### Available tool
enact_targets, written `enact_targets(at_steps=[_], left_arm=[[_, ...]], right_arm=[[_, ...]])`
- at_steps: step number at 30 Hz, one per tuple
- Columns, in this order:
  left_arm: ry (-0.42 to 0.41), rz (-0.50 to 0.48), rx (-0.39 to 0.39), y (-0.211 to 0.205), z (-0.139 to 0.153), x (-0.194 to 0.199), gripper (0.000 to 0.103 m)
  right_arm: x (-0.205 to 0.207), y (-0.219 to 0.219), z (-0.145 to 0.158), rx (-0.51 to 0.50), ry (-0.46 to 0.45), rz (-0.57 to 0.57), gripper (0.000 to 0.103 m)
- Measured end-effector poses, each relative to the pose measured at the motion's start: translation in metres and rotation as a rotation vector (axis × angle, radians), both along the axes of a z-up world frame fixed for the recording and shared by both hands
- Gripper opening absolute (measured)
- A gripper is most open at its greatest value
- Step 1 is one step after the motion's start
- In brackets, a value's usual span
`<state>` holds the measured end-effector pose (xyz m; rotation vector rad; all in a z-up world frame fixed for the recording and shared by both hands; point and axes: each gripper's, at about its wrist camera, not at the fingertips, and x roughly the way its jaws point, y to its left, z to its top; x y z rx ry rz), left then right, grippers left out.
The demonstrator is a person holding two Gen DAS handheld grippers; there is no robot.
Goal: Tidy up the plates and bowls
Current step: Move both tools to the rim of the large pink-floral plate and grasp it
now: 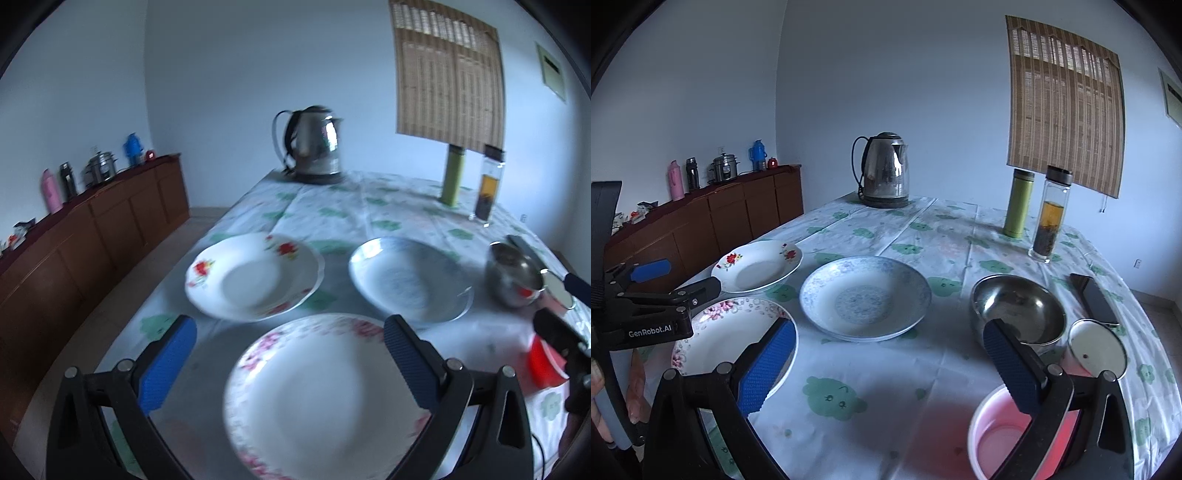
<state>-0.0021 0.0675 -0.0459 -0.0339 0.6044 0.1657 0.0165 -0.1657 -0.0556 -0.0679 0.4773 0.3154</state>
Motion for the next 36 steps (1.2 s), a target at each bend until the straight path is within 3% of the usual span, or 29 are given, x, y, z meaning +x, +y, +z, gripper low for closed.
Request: enact_targets(at_steps=[9, 10, 12, 16, 20, 26, 30, 34, 36], left_arm=[[0.058, 0.032, -0.006, 0.021, -0.021, 0.001, 0.101], [0.063, 0.031, -0.011, 0.022, -0.023, 0.002, 0.098], [0.078, 0.025, -0.017, 0.024, -0.029, 0.002, 0.093], [0.103, 0.022, -0.034, 0.03, -0.037, 0.004, 0.084], [0.126, 0.025, -0.037, 0.032, -0.042, 0.007, 0.072], [0.158, 0.01, -0.059, 0.034, -0.053, 0.013, 0.055], [0.171, -0.003, -0.071, 0.034, -0.058, 0.015, 0.046], [0.192, -0.017, -0.089, 0.034, -0.062, 0.017, 0.036], [0.199, -0.015, -0.084, 0.034, -0.065, 0.019, 0.033]], right_arm=[[0.004, 0.029, -0.009, -0.029, 0.027, 0.071, 0.1], [0.004, 0.032, -0.011, -0.03, 0.03, 0.079, 0.098], [0.008, 0.039, -0.015, -0.03, 0.054, 0.105, 0.082], [0.02, 0.054, -0.027, -0.038, 0.109, 0.149, 0.078], [0.031, 0.064, -0.037, -0.047, 0.159, 0.187, 0.062], [0.044, 0.077, -0.051, -0.067, 0.216, 0.224, 0.059], [0.047, 0.084, -0.057, -0.077, 0.248, 0.24, 0.049], [0.052, 0.089, -0.063, -0.087, 0.276, 0.251, 0.046], [0.052, 0.09, -0.065, -0.091, 0.284, 0.256, 0.038]])
